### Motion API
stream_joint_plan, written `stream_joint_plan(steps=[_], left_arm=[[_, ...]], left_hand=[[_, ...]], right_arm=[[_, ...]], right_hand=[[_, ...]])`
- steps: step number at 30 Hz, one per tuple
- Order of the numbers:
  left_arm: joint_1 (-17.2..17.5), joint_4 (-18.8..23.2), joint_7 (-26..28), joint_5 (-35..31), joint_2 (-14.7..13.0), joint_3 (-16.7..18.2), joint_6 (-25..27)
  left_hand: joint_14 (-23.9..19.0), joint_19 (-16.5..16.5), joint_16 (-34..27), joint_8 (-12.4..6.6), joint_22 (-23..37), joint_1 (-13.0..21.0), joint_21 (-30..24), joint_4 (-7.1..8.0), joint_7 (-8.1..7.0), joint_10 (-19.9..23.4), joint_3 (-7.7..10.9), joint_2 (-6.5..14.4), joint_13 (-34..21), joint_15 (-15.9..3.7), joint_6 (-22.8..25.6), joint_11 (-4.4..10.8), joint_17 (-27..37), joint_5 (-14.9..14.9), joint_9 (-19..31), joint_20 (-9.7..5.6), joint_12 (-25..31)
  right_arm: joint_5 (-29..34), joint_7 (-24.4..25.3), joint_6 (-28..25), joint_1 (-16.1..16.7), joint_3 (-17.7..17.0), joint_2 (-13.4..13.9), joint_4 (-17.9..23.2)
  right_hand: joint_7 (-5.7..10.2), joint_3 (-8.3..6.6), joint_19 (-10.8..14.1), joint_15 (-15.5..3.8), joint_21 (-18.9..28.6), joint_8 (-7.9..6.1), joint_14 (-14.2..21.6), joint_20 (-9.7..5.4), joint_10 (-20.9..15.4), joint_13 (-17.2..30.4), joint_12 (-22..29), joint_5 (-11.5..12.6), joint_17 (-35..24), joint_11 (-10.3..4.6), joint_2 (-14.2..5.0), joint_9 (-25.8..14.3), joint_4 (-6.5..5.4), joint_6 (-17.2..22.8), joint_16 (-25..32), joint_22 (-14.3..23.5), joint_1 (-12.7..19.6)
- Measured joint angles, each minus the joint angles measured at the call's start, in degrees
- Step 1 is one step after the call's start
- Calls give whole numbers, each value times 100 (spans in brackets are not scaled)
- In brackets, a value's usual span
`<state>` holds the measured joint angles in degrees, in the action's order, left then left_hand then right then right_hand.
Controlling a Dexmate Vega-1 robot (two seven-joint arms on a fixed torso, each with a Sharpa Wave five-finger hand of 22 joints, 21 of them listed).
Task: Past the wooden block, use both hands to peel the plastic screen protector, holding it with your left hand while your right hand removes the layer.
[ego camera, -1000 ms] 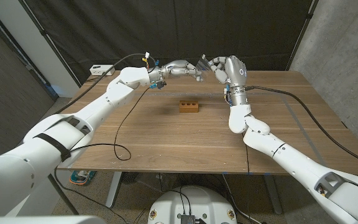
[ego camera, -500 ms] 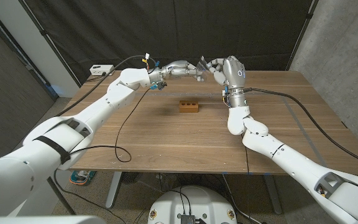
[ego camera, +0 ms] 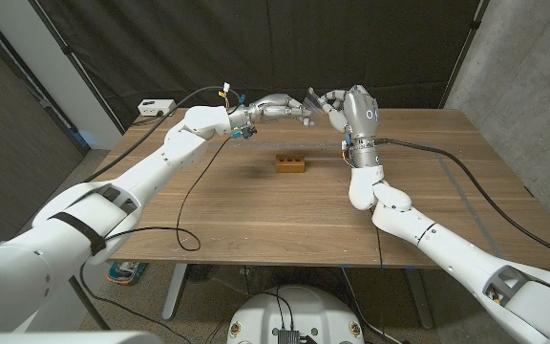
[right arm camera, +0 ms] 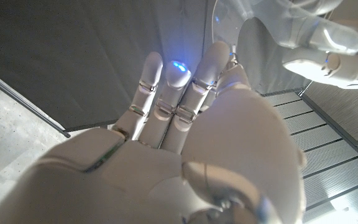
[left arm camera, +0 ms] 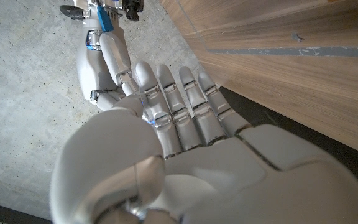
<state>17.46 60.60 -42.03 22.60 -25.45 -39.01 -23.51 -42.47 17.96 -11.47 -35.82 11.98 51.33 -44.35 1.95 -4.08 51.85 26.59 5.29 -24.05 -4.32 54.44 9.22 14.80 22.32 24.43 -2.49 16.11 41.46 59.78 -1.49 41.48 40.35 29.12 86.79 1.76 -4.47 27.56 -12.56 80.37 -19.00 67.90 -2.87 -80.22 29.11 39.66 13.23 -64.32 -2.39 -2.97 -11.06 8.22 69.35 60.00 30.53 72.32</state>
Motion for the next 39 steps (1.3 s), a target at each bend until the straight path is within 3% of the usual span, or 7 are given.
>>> stream_joint_plan(steps=[11,18,24,32,33,36,39], left_arm=[[-2,-2,-43,39,53,-2,5],[3,41,29,32,60,-2,5],[53,121,319,-102,38,-2,55],[92,210,498,-207,14,-1,74],[93,211,505,-211,13,-1,74],[93,213,524,-244,13,-13,74],[93,216,544,-269,11,-21,74]], left_hand=[[0,-31,0,-21,0,24,-44,7,22,0,-7,-20,-2,0,22,0,-17,-59,-28,31,-2],[-22,-31,-45,-23,-29,106,-85,9,61,43,-9,15,34,-20,64,-65,-17,-104,-116,31,-2],[-126,-9,-45,-21,-29,173,-150,4,50,89,-4,-3,93,-39,178,-104,-44,-155,-237,10,-2],[-221,5,-79,-17,-54,212,-218,4,82,108,-4,-28,123,-50,229,-103,-71,-261,-295,24,-2],[-240,13,-89,-16,-54,229,-223,4,104,109,-4,-45,141,-69,251,-103,-71,-286,-315,27,-2],[-344,102,-89,-15,-53,281,-296,-4,170,162,4,-97,210,-92,387,-156,-109,-420,-421,13,0],[-458,178,-89,-15,-53,310,-378,-5,163,262,4,-126,277,-125,555,-176,-143,-578,-513,12,1]], right_arm=[[233,280,154,-131,192,-16,-297],[488,352,362,-120,130,-128,-447],[854,384,638,138,-535,-629,-719],[2087,408,1499,471,-1822,-1649,-1027],[2087,408,1499,474,-1844,-1664,-1030],[2559,413,1821,574,-2466,-2139,-1135],[2697,414,1920,613,-2757,-2361,-1177]], right_hand=[[-12,62,1,2,83,-1,11,0,-1,-71,62,36,-78,-2,46,48,-33,51,-58,-107,45],[-30,85,1,16,128,4,35,0,-11,-79,85,36,-133,-11,46,58,-56,110,-97,-157,45],[-20,85,-30,16,146,22,53,31,-12,-82,85,35,-162,-12,47,58,-56,161,-131,-187,44],[-14,109,-29,17,188,70,55,31,-20,-98,129,58,-215,-21,47,56,-80,173,-162,-239,45],[-17,109,-29,17,188,71,56,31,-21,-98,129,58,-215,-21,46,56,-80,207,-174,-245,45],[-11,109,-29,16,204,87,75,31,-22,-98,129,58,-241,-22,46,56,-80,213,-174,-266,45],[-12,125,-29,16,234,88,77,31,-22,-98,129,58,-268,-22,44,56,-96,214,-174,-292,47]])
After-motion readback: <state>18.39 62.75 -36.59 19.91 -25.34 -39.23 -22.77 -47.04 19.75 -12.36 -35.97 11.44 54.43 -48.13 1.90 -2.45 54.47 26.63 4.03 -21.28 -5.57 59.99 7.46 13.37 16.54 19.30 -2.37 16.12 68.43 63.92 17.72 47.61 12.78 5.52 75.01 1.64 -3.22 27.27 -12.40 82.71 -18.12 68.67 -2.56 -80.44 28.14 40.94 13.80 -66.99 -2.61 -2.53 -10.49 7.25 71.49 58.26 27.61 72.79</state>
